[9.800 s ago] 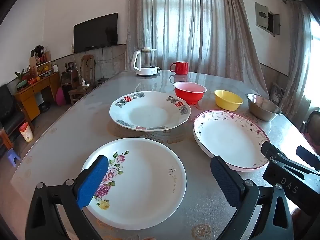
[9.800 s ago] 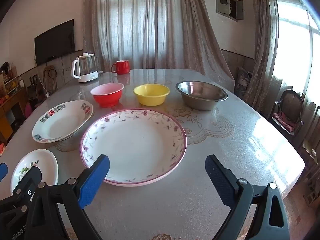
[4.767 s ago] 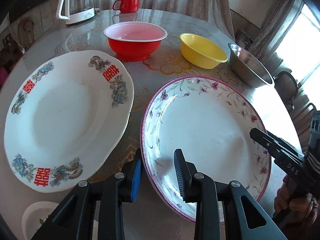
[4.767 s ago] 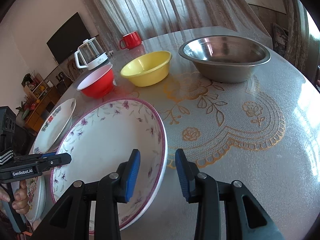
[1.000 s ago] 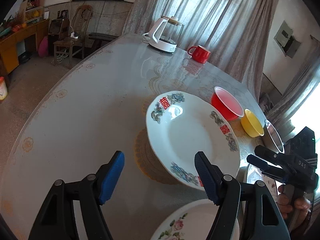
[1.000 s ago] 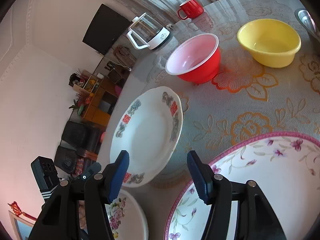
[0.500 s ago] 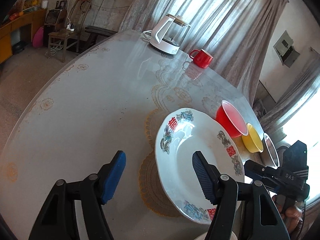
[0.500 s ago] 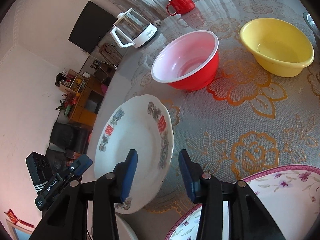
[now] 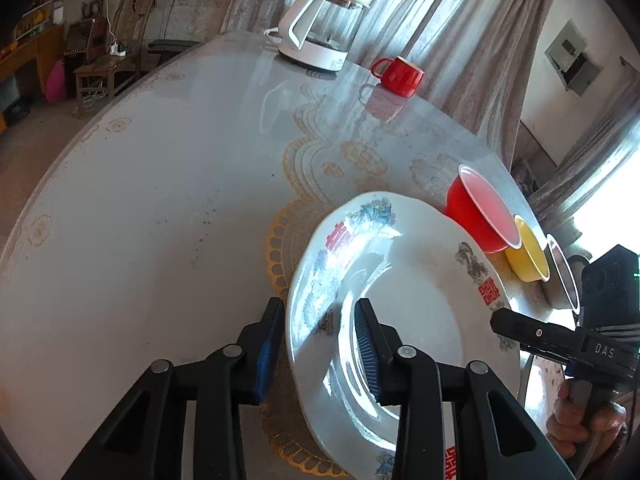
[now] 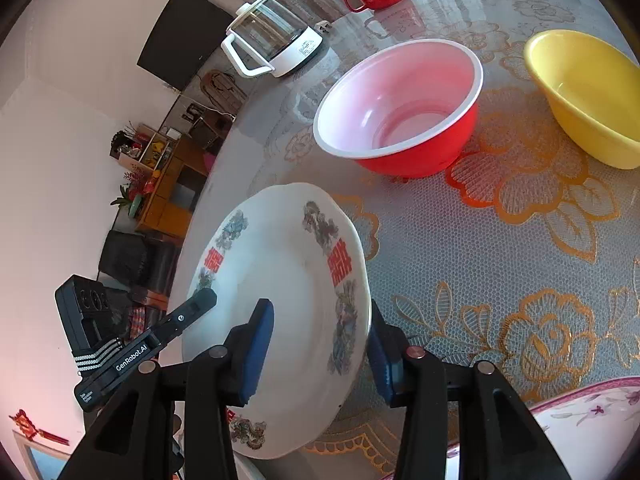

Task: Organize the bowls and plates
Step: 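Grasp the rim of the red double-happiness plate with the right gripper and lift, then carry the double-happiness plate over the pink-rimmed floral plate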

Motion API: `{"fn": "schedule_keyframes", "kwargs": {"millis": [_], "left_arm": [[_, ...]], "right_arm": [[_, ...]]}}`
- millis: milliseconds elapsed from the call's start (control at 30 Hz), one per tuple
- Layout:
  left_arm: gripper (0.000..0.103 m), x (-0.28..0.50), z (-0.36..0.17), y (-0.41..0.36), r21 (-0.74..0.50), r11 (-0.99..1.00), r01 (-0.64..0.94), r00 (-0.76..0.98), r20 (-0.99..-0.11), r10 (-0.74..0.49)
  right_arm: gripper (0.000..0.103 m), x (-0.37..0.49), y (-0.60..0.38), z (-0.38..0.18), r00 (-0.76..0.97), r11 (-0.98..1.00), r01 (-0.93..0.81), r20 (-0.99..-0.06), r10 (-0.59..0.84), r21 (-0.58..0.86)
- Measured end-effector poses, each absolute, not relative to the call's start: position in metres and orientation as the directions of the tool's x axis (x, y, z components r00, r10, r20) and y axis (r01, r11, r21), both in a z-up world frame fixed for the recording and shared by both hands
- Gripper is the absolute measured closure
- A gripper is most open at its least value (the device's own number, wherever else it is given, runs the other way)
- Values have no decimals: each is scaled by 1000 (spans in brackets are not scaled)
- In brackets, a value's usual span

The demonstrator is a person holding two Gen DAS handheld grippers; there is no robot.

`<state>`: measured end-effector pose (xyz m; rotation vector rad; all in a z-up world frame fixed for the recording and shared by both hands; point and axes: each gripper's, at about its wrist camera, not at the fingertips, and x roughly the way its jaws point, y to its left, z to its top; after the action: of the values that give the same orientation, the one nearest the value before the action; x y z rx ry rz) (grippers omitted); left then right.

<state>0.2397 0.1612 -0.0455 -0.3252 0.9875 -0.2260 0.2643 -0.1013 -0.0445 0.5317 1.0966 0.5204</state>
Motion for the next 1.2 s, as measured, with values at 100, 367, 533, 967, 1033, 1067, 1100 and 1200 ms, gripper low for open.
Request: {"fn": "schedule_keyframes", "kwargs": {"millis": [100, 367, 533, 967, 1033, 1067, 1100, 1200], "left_arm": [[74, 243, -44, 157, -338, 939, 64, 519, -792, -321], [73, 242, -45, 160, -357, 931, 73, 532, -776, -339], [73, 241, -43, 159, -365, 930, 41, 524, -785, -331], [73, 244, -41, 159, -320, 947, 30, 518, -805, -289], [73, 246, -42, 160, -332, 943, 22, 509, -808, -296], [73, 246, -42, 160, -332, 943, 15, 504, -812, -294], [73, 245, -41, 159, -324, 946, 10, 500, -818, -285], [74, 236, -36, 156, -318, 948, 33, 515, -807, -289]], "right_arm": [[58, 269, -91, -48, 321, 784, -151, -720, 615, 602], [56, 275, -97, -51, 308, 748, -137, -690, 655, 650], [55, 274, -99, -51, 318, 750, -133, -688, 652, 648], [57, 268, -83, -47, 357, 793, -158, -715, 602, 588], [57, 267, -82, -46, 362, 798, -169, -717, 596, 578], [57, 266, -81, -46, 364, 803, -173, -721, 590, 570], [57, 266, -79, -45, 365, 810, -176, -727, 581, 559], [55, 263, -75, -42, 370, 840, -179, -756, 540, 513]]}}
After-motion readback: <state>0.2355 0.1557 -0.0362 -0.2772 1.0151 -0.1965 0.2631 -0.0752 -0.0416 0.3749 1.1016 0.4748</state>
